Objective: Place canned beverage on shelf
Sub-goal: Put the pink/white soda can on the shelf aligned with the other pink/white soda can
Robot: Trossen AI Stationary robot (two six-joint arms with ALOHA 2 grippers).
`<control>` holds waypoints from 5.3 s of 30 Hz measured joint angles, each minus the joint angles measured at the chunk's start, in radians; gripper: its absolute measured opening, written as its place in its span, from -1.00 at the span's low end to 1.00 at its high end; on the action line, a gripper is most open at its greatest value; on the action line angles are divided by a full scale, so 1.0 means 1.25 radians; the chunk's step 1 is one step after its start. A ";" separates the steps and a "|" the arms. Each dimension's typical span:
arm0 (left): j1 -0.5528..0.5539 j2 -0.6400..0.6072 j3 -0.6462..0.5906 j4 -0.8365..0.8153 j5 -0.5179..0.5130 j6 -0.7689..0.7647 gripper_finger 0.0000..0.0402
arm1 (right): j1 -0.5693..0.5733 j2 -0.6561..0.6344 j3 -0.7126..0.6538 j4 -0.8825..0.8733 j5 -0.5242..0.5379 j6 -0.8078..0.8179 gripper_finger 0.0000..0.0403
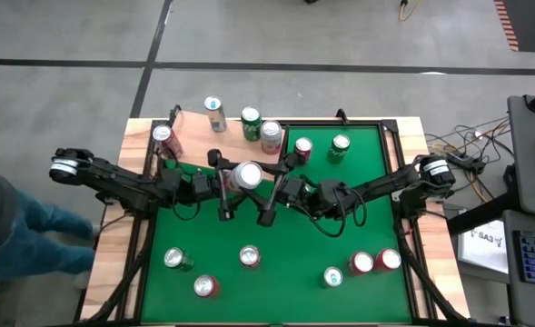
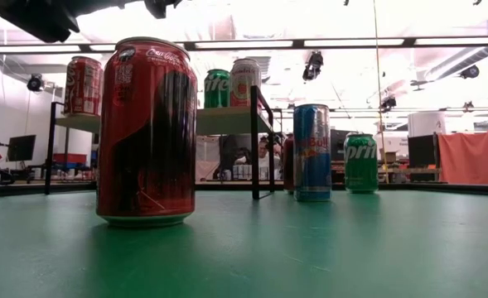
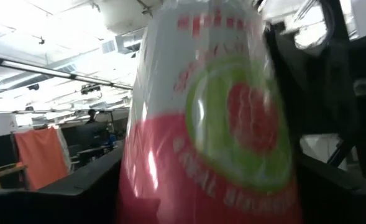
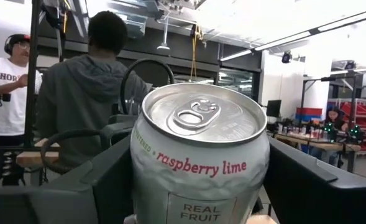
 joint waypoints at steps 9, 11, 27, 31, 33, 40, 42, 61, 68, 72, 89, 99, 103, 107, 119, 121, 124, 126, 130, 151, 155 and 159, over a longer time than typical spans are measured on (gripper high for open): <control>0.000 -0.003 0.000 -0.019 0.003 -0.019 0.70 | 0.000 -0.010 -0.001 -0.004 -0.002 -0.017 0.39; 0.000 -0.004 0.000 -0.035 0.000 -0.026 0.70 | 0.000 -0.022 -0.001 -0.011 -0.003 -0.025 0.39; 0.001 -0.027 -0.001 -0.222 -0.134 -0.042 0.71 | -0.005 -0.147 -0.001 -0.185 0.039 -0.079 0.39; 0.001 -0.075 -0.002 -0.300 -0.146 -0.042 0.71 | -0.021 -0.178 -0.008 -0.245 0.044 -0.076 0.39; 0.001 -0.108 -0.002 -0.348 -0.147 -0.042 0.71 | -0.032 -0.186 -0.013 -0.273 0.047 -0.066 0.39; 0.001 -0.216 -0.002 -0.497 -0.149 -0.043 0.71 | -0.102 -0.193 -0.080 -0.318 0.015 0.045 0.39; 0.001 -0.238 -0.002 -0.525 -0.149 -0.045 0.71 | -0.127 -0.190 -0.107 -0.314 -0.014 0.091 0.39; 0.001 -0.278 -0.002 -0.713 -0.184 -0.082 0.42 | -0.171 -0.042 -0.066 -0.366 -0.042 0.134 0.39; 0.001 -0.269 -0.002 -0.761 -0.208 -0.102 0.35 | -0.168 -0.032 -0.063 -0.380 -0.024 0.153 0.39; 0.001 -0.249 -0.002 -0.765 -0.208 -0.111 0.33 | -0.169 -0.030 -0.064 -0.392 -0.022 0.169 0.39; 0.002 -0.180 -0.002 -0.724 -0.209 -0.132 0.32 | -0.167 -0.027 -0.064 -0.430 0.017 0.189 0.45; 0.002 -0.181 -0.002 -0.717 -0.210 -0.132 0.32 | -0.167 -0.027 -0.064 -0.446 0.020 0.213 0.58; 0.002 -0.181 -0.002 -0.715 -0.210 -0.132 0.32 | -0.167 -0.027 -0.064 -0.454 0.021 0.218 0.68; 0.002 -0.181 -0.002 -0.714 -0.210 -0.138 0.32 | -0.167 -0.028 -0.064 -0.459 0.020 0.218 0.74; 0.002 -0.181 -0.002 -0.710 -0.211 -0.147 0.32 | -0.169 -0.040 -0.039 -0.470 0.022 0.174 0.75; 0.002 -0.181 -0.002 -0.707 -0.211 -0.147 0.32 | -0.169 -0.044 -0.033 -0.473 0.023 0.159 0.75; 0.002 -0.180 -0.002 -0.700 -0.233 -0.147 0.32 | -0.169 -0.056 -0.022 -0.473 0.023 0.136 0.76; 0.002 -0.181 -0.001 -0.694 -0.274 -0.146 0.32 | -0.167 -0.067 -0.011 -0.470 0.021 0.120 0.76; 0.003 -0.182 0.013 -0.695 -0.315 -0.129 0.32 | -0.153 -0.090 0.017 -0.492 0.018 0.079 0.75; 0.143 -0.194 0.186 -0.974 -0.070 0.045 -0.94 | -0.109 -0.126 0.189 -1.077 -0.172 0.262 -0.91; 0.206 -0.181 0.171 -0.944 -0.070 0.026 -0.99 | -0.115 -0.121 0.172 -1.080 -0.172 0.287 -0.95; 0.241 -0.162 0.167 -0.897 -0.070 0.010 -0.99 | -0.121 -0.121 0.167 -1.070 -0.149 0.290 -0.96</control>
